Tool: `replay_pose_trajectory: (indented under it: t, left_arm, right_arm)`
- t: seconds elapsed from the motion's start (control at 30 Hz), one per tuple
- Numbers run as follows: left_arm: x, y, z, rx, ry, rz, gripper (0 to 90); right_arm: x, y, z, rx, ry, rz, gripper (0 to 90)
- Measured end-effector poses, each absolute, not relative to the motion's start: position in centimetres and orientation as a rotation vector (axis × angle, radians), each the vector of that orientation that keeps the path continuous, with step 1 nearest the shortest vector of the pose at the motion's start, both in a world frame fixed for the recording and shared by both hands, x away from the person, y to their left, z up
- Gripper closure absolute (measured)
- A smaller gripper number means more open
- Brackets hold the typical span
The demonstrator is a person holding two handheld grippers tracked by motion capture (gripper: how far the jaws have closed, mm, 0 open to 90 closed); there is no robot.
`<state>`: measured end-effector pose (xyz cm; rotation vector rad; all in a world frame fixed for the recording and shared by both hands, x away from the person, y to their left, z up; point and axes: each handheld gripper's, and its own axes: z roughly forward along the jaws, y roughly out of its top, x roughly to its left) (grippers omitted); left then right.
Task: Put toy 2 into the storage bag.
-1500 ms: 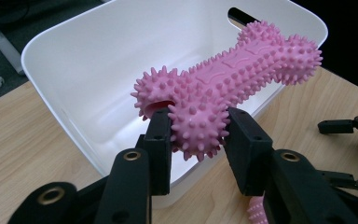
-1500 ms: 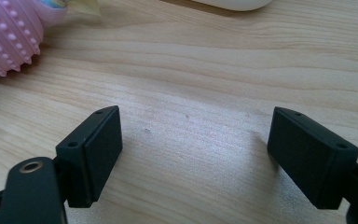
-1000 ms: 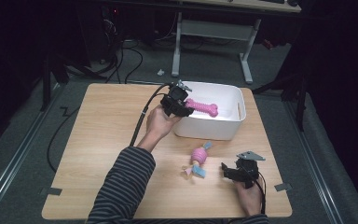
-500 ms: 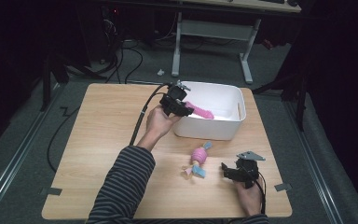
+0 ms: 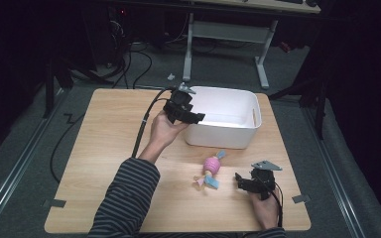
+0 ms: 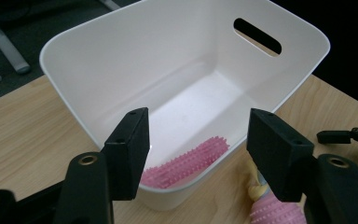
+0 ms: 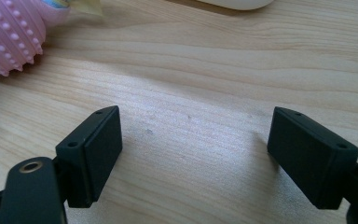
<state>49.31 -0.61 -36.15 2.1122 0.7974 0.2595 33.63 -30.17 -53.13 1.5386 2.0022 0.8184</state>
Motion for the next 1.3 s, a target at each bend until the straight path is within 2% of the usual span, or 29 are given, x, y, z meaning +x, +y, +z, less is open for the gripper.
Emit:
replay_pose_trajectory:
  t: [0.53, 1.3]
  left_arm:
    - [47.5, 4.7, -35.6, 2.044, 0.848, 0.323, 35.8]
    - [45.2, 9.9, -37.1, 1.995, 0.938, 0.348, 34.8]
  right_arm:
    - [33.6, -30.2, -53.1, 1.538, 2.003, 0.818, 17.9]
    - [33.6, -30.1, -53.1, 1.539, 2.002, 0.817, 17.9]
